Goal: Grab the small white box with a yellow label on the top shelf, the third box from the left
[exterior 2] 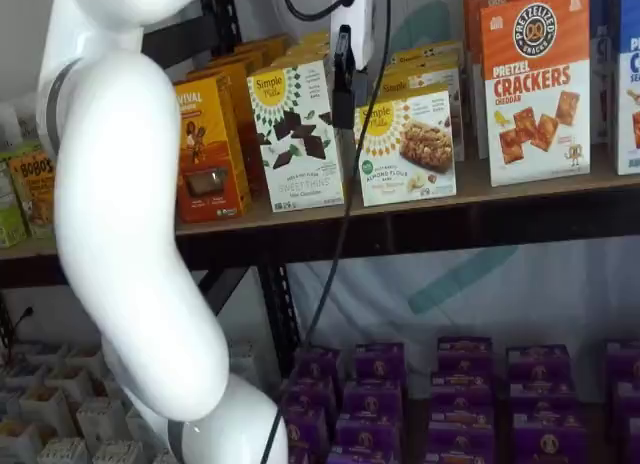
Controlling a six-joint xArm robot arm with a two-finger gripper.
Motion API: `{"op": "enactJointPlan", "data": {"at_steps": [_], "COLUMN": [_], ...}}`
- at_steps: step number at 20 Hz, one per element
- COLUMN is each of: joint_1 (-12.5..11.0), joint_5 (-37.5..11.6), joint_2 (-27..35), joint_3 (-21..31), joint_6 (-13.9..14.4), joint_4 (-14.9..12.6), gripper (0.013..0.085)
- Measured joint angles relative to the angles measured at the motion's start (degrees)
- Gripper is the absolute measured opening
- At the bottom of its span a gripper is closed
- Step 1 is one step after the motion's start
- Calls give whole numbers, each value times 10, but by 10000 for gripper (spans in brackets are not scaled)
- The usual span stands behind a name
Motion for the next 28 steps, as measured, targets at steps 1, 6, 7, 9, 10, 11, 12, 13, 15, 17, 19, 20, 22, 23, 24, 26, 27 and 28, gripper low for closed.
{"op": "enactJointPlan", "data": {"at_steps": [1,6,7,9,10,11,12,13,15,17,19,20,22,23,24,26,27,28], "joint_1": [1,10,11,11,11,10,9,7,5,6,9,10,14,16,18,20,21,21], "joint_5": [-9,-27,-28,-32,-35,-37,-39,-42,-47,-57,-72,-79,-94,-106,-116,-134,-142,-149], "joint_2": [-7,-32,-34,-37,-37,-37,-36,-34,-29,-23,-19,-18,-14,-13,-10,-5,-3,0], "joint_3": [8,33,34,36,35,34,33,29,21,15,13,14,16,20,22,28,32,34], "joint_6": [1,11,13,15,16,16,15,15,14,14,13,13,13,12,11,9,8,7], "joint_4": [0,7,9,13,15,18,19,22,25,23,18,15,11,8,5,0,-1,-2], "gripper": [850,850,850,850,850,850,850,850,850,850,850,850,850,850,850,850,850,850]}}
